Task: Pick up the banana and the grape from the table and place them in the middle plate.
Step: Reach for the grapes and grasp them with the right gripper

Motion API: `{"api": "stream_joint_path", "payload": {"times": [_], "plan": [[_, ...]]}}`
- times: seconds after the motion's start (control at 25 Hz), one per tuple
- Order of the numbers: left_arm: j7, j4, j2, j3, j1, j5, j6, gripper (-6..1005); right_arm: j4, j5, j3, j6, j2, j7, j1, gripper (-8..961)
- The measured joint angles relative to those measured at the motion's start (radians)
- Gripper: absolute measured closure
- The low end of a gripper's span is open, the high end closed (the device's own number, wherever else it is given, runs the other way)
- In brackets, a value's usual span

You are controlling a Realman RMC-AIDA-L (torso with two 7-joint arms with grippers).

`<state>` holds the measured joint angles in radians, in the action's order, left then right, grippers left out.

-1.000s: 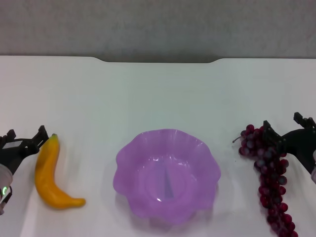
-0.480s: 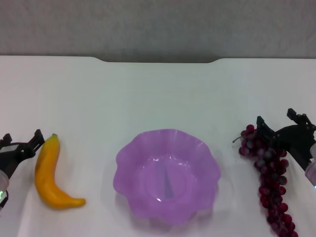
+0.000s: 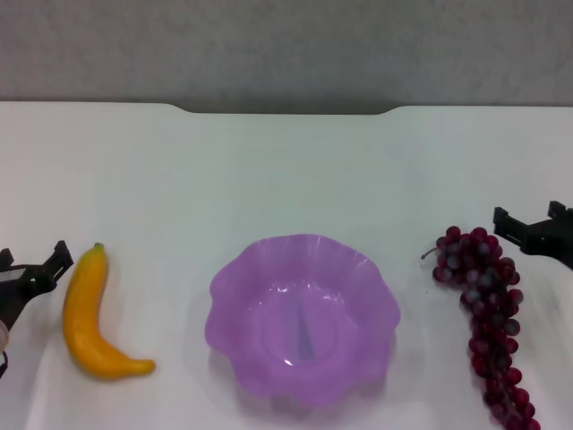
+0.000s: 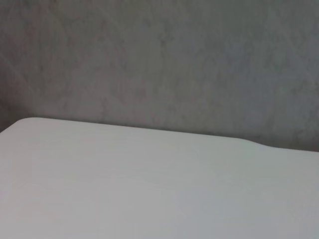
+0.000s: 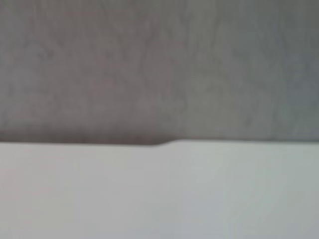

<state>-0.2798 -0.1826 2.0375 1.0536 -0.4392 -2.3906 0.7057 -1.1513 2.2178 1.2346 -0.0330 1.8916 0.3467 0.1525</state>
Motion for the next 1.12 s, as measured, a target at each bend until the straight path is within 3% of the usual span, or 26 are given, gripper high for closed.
{"api": "stream_joint_path", "payload": {"times": [0.2, 0.44, 0.76, 1.12], "plan": [[0.0, 0.0, 0.0, 0.0, 0.001, 0.001, 0.0, 106, -0.179, -0.002, 0.367, -0.545, 0.106, 0.14, -0.013, 73], [0.001, 0.0, 0.0, 0.0, -0.002, 0.002, 0.0, 106, -0.141, 0.048, 0.579, -0.959, 0.105, 0.045, 0.139, 73], [0.001, 0.0, 0.0, 0.0, -0.002, 0.002, 0.0, 106, 0.107, 0.206, 0.665, -1.043, 0.106, 0.018, 0.308, 74], [0.001, -0.002, 0.001, 0.009, -0.005, 0.001, 0.0, 106, 0.226, 0.244, 0.662, -1.014, 0.106, 0.039, 0.378, 74]]}}
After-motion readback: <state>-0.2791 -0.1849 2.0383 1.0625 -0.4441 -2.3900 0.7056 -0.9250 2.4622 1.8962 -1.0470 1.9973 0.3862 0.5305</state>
